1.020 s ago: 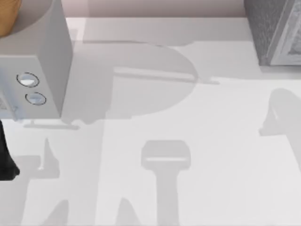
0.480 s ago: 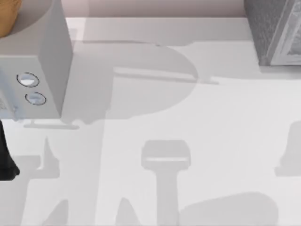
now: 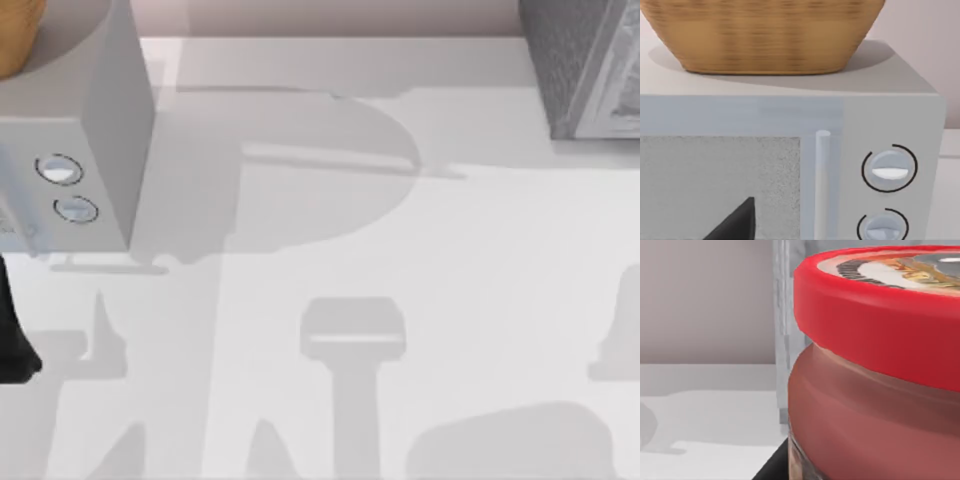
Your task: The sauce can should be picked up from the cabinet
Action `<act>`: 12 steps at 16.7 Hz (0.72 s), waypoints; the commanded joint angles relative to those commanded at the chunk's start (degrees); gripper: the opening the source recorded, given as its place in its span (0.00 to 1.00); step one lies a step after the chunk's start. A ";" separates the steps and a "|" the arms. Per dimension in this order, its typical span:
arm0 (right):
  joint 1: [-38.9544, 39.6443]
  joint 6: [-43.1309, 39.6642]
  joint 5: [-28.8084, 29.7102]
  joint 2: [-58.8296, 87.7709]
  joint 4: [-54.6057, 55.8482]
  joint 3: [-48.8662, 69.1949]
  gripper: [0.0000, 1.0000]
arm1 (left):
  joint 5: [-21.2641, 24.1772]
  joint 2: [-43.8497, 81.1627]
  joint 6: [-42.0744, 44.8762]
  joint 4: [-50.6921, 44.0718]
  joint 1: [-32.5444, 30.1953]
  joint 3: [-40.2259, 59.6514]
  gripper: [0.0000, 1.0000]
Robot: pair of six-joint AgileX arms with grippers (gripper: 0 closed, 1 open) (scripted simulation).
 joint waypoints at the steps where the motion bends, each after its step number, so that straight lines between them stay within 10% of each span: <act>1: 0.00 0.00 0.00 0.00 0.00 0.00 0.00 | 0.00 0.00 0.00 0.00 0.00 0.00 1.00; 12: -4.09 0.30 -11.61 24.13 16.59 8.48 0.00 | 0.00 0.00 0.00 0.00 0.00 0.00 1.00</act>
